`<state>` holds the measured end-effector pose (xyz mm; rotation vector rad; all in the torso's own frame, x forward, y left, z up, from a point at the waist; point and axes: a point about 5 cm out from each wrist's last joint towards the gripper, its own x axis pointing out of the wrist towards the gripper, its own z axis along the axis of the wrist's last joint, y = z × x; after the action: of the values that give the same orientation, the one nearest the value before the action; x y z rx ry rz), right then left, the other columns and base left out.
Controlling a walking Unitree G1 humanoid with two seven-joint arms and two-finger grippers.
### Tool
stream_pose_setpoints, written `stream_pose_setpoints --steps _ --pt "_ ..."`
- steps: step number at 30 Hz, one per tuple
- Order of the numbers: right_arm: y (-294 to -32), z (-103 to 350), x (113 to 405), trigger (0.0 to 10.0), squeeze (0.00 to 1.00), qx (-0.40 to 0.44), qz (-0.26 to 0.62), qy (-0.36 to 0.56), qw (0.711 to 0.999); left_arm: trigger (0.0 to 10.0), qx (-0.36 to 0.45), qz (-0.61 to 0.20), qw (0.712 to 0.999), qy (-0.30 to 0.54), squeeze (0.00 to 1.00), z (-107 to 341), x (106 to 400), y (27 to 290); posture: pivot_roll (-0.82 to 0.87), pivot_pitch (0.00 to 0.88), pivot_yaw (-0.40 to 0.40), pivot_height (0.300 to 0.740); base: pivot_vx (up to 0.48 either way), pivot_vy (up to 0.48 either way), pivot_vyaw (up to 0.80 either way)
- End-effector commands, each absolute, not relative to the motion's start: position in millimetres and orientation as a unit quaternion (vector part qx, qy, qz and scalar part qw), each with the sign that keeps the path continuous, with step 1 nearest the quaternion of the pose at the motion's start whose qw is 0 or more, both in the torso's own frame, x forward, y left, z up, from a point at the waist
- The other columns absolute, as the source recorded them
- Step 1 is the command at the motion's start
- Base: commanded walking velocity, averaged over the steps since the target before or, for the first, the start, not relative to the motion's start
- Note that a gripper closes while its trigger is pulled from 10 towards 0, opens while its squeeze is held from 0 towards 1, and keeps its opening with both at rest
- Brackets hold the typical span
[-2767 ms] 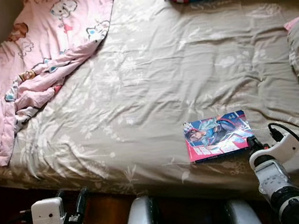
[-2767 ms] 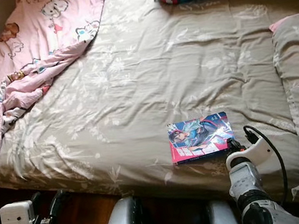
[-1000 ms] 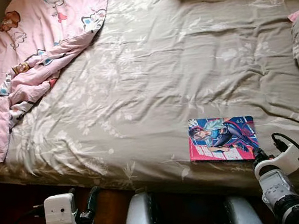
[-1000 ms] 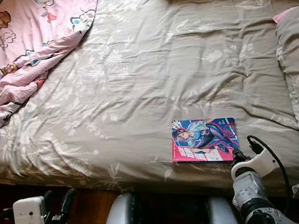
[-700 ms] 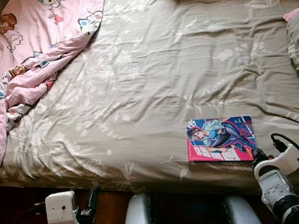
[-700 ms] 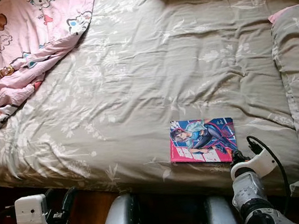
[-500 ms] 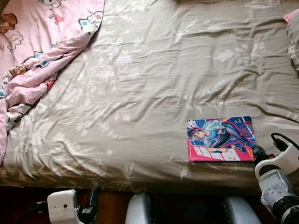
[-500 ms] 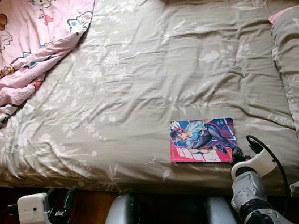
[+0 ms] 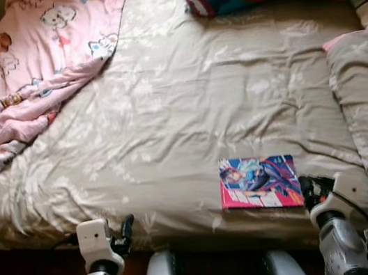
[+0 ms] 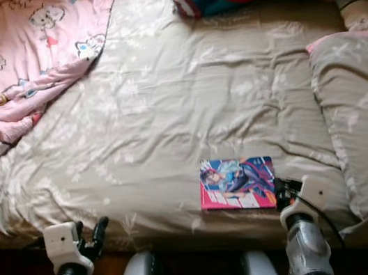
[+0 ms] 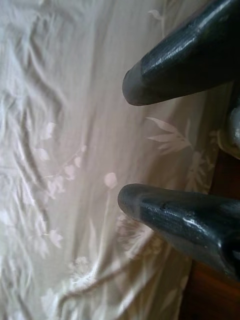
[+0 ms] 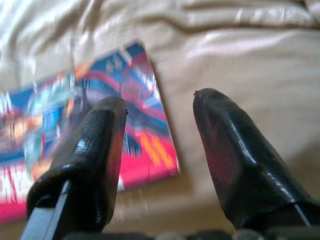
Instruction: Clean up the room
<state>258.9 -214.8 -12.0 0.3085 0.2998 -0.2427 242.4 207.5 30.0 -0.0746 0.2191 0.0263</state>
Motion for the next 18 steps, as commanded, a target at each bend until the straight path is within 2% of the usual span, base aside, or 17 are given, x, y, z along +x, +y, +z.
stream_pose_setpoints --steps 1,5,10,15,18 --pt "-212.1 -26.1 245.6 10.0 0.00 0.141 -0.118 0.189 0.965 10.0 -0.038 0.032 0.989 0.139 0.00 14.8 233.3 214.9 -0.02 0.103 0.033 0.647 0.000 0.000 0.00" --pt "-212.2 -43.2 225.3 10.0 0.00 0.125 -0.131 0.239 0.954 10.0 -0.046 0.045 0.981 0.183 0.00 -8.9 224.5 217.5 -0.03 0.079 0.028 0.647 0.000 0.000 0.00" --pt "-206.7 -51.9 216.8 10.0 0.00 0.097 -0.106 0.276 0.950 10.0 -0.046 0.056 0.972 0.222 0.00 -26.9 216.6 219.3 -0.03 0.059 0.025 0.647 0.000 0.000 0.00" --pt "-197.3 -70.1 196.5 10.0 0.00 0.066 -0.071 0.356 0.930 10.0 -0.046 0.081 0.953 0.290 0.00 -50.9 200.0 225.2 -0.03 0.034 0.023 0.682 0.000 0.000 0.00" --pt "-195.8 -74.7 190.1 10.0 0.00 0.060 -0.066 0.376 0.922 10.0 -0.045 0.086 0.948 0.302 0.00 -54.5 197.9 225.9 -0.04 0.020 0.024 0.697 0.000 0.000 0.00"
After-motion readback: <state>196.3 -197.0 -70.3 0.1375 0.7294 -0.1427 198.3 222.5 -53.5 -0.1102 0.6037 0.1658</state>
